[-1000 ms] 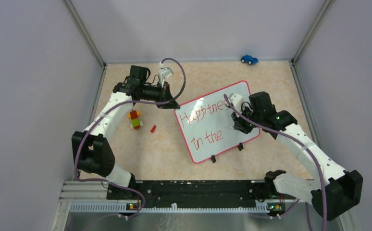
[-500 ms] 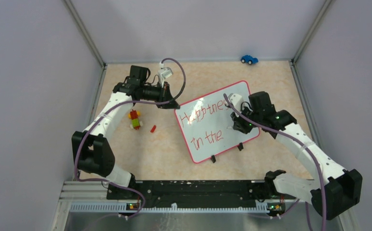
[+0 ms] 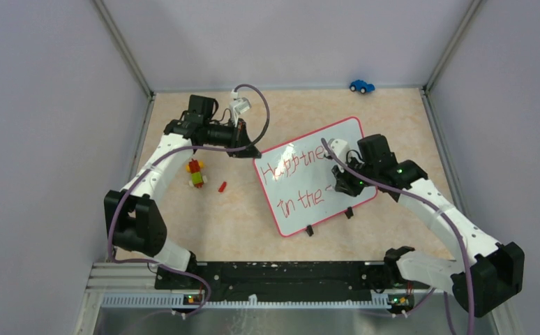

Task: Write a sentence on the whiteboard

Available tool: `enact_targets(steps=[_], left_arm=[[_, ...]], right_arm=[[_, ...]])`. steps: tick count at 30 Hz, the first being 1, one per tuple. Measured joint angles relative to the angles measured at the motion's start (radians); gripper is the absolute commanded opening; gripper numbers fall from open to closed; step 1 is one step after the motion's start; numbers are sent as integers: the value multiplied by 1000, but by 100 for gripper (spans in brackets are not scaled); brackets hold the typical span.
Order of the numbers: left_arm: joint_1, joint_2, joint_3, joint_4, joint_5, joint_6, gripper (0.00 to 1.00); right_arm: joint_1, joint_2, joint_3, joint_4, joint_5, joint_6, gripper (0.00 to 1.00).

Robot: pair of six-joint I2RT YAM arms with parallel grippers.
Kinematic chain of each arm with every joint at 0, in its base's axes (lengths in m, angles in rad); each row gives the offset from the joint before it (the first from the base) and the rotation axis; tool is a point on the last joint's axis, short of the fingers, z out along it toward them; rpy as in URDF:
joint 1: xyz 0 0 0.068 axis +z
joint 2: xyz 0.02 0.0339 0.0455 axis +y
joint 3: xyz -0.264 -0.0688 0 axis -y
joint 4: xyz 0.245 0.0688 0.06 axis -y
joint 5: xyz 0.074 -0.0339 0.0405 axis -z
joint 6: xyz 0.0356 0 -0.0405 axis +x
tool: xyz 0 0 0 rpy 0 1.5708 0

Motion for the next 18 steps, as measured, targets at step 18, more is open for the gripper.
enact_targets(steps=[18], left_arm=[[0,3,0,0,1,0,0]], right_arm=[[0,-13,-47,-34,9,-25,0]])
